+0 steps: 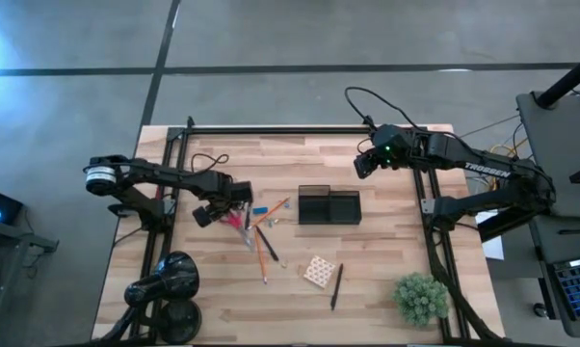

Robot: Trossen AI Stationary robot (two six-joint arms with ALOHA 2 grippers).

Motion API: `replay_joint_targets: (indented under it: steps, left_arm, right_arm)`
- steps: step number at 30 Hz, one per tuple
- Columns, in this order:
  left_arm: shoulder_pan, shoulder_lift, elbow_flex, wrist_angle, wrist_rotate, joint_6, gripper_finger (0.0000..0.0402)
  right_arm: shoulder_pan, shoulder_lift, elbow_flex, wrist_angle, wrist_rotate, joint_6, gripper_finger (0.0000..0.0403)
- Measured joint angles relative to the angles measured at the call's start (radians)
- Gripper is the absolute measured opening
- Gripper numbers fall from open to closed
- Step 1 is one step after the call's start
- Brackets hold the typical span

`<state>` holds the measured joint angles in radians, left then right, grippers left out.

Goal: Pick and place office supplies into organizer
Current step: Put the orange scissors into the desk organizer

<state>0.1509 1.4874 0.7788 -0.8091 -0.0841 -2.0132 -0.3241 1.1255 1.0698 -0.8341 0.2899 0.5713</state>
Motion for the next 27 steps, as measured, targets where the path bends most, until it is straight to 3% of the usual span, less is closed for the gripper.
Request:
replay_joint_targets:
  steps: [14, 23, 27]
  left_arm:
    - [0.008, 0.082, 0.008, 0.042, -0.003, 0.013, 0.0154]
    - [0.008, 0.093, 0.006, 0.041, -0.038, 0.093, 0.0069]
    - [0.008, 0.096, 0.006, 0.04, -0.041, 0.093, 0.006]
  right_arm:
    - [0.0, 0.0, 0.0, -0.023, 0.0, 0.004, 0.0192]
    - [0.0, 0.0, 0.0, -0.028, 0.0, 0.004, 0.0192]
    - [0.0, 0.0, 0.0, -0.029, 0.0, 0.003, 0.0192]
